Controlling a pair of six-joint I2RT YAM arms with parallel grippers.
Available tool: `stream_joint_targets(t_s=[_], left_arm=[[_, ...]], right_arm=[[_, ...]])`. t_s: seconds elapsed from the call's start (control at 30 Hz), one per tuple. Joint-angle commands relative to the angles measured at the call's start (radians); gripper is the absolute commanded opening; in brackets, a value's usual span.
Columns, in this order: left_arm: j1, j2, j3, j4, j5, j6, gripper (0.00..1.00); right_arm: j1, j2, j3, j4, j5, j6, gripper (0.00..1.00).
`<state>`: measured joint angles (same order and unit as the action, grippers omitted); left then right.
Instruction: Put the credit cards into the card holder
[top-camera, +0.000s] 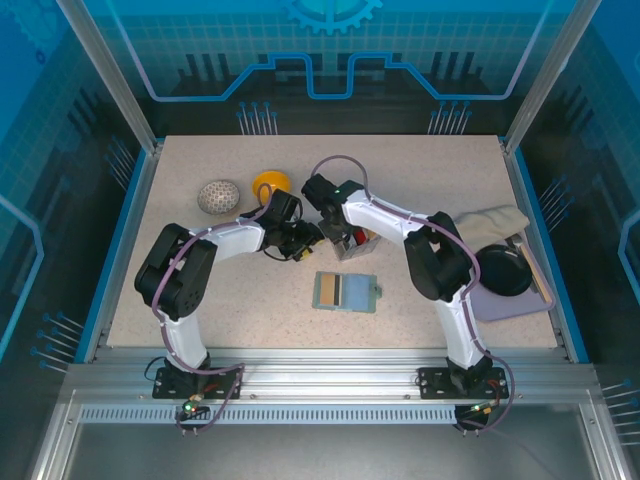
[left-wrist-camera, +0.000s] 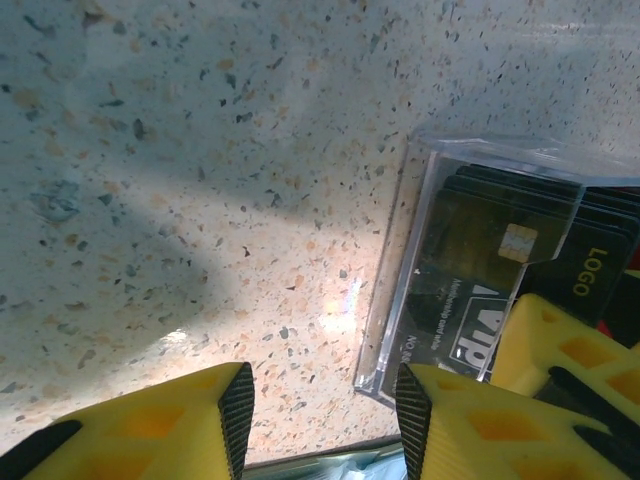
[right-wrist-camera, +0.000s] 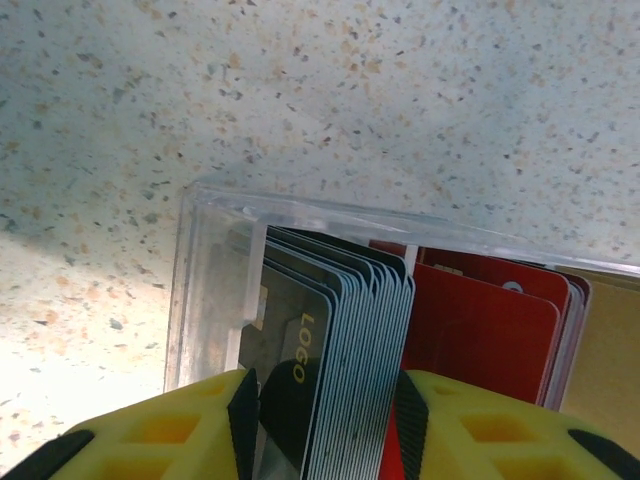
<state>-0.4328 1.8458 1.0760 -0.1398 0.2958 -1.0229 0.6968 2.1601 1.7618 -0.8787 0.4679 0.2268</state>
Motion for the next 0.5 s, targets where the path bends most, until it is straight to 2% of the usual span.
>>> stream_joint_targets(t_s=[0.0,0.33,0.47], left_arm=[[0.008,-0.031,-0.018,0.004,-0.007,-0.011,0.46],[0.008,-0.034,-0.021,0.006,-0.006,-0.016,0.46],[0.009,-0.032,-0.021,0.009,-0.003,-0.017,0.45]], right_arm=[[0.014,-0.008,0.015,-0.043,0.101,-0.007,0.43],[0.012,-0.051,0.006,-0.032,0.078,-0.023,0.38],[0.012,-0.054,0.001,-0.030,0.071,-0.022,0.33]])
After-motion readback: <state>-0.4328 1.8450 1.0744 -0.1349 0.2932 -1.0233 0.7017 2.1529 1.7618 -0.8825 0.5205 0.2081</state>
